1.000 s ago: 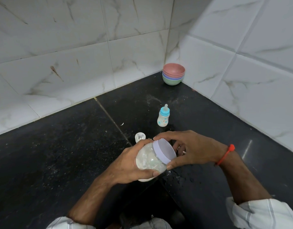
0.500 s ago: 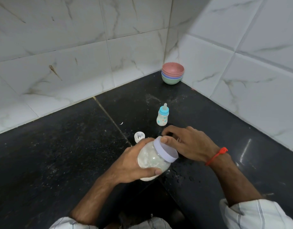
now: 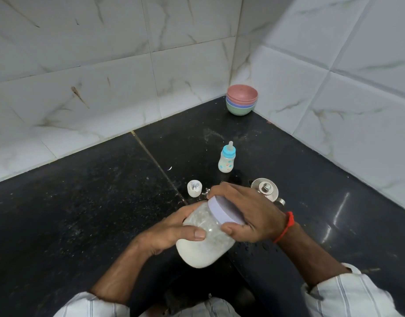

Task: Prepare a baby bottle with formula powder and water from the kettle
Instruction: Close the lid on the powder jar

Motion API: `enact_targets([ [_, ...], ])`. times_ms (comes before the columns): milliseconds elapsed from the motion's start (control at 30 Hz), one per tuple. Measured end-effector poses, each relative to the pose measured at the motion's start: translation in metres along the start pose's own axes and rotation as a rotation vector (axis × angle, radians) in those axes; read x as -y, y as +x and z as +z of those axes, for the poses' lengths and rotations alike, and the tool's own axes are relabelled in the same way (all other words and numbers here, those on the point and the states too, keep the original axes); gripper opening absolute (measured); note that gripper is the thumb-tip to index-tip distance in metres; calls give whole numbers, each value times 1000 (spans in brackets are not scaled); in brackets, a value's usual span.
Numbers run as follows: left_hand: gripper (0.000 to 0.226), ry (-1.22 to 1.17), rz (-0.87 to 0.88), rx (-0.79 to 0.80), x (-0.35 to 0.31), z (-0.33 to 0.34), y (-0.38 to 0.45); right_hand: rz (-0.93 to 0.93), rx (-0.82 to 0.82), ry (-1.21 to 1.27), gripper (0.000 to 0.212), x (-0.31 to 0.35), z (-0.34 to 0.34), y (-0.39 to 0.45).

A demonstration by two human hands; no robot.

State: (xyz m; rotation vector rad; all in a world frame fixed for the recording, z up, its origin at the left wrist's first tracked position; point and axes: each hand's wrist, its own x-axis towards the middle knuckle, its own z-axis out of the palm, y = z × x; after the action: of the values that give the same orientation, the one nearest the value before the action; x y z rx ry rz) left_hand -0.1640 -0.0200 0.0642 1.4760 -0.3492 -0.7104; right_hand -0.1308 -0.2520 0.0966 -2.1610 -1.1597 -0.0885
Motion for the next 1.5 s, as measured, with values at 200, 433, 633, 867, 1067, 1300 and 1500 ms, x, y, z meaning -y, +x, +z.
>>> enact_targets([
  [200, 80, 372, 112, -240, -14, 3, -1, 154, -111, -103, 47, 4, 1, 5],
  [433, 82, 719, 214, -556, -31, 23, -2, 302, -344, -295, 43, 16, 11, 19],
  [633, 91, 790, 174, -514, -30, 17, -3, 376, -287, -341, 48, 20, 16, 21],
  [867, 85, 631, 184, -321, -31, -1, -4, 187, -176, -99, 50, 14, 0, 16],
  [1067, 82, 335, 175, -151, -21, -1, -4, 62, 150, 3, 59, 15, -39, 20],
  [1300, 93, 310, 170, -143, -16, -3, 1, 104, 305, 98, 65, 19, -64, 20],
  [1500, 97, 209, 192, -138, -12, -1, 1, 149, 368, 177, 68, 20, -62, 18],
])
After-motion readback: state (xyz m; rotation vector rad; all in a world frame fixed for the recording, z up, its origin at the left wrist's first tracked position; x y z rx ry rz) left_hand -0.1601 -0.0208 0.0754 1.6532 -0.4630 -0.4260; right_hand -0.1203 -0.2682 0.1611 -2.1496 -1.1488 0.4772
